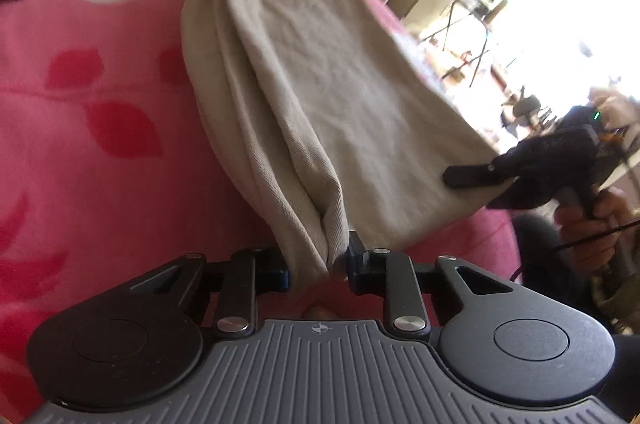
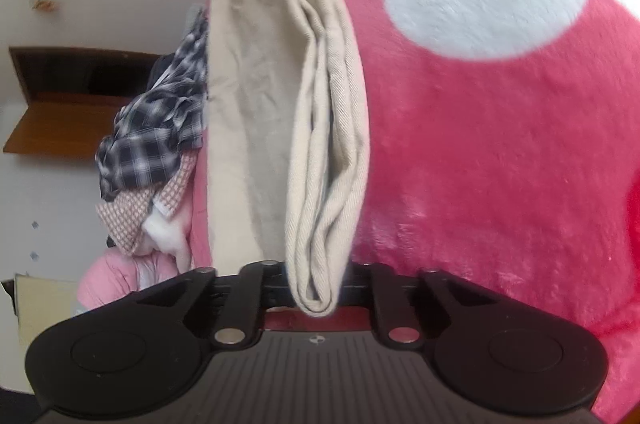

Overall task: Fold clothes
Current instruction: 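Lift the hem end and fold it over toward the waistband with both grippers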

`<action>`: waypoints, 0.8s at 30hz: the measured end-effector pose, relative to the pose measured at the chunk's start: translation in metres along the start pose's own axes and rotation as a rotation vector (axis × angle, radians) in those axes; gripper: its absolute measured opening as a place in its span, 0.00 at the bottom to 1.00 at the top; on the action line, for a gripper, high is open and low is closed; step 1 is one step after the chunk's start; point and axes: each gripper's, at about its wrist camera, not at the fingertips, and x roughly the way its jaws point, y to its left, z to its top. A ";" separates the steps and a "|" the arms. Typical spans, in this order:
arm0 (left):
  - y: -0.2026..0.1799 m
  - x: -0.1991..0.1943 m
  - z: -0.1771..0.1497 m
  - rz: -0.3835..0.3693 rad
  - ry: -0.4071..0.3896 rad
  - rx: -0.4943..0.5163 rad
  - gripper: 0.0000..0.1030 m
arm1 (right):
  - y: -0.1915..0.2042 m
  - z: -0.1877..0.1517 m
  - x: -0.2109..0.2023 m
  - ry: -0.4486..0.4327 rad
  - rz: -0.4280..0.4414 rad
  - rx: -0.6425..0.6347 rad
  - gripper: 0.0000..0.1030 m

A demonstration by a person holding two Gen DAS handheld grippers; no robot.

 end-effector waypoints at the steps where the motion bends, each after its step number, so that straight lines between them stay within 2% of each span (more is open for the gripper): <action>1: 0.001 -0.005 0.002 -0.018 -0.013 -0.017 0.22 | 0.002 -0.001 -0.003 -0.011 0.007 -0.006 0.11; 8: -0.003 -0.016 0.015 -0.123 -0.093 -0.139 0.21 | 0.029 0.007 -0.022 -0.072 0.074 -0.081 0.10; 12: -0.001 -0.023 0.029 -0.167 -0.156 -0.188 0.21 | 0.052 0.019 -0.030 -0.092 0.100 -0.172 0.10; 17: -0.003 -0.033 0.050 -0.195 -0.238 -0.206 0.21 | 0.081 0.036 -0.037 -0.110 0.121 -0.296 0.10; 24: -0.001 -0.032 0.082 -0.218 -0.325 -0.204 0.21 | 0.097 0.058 -0.049 -0.156 0.158 -0.350 0.10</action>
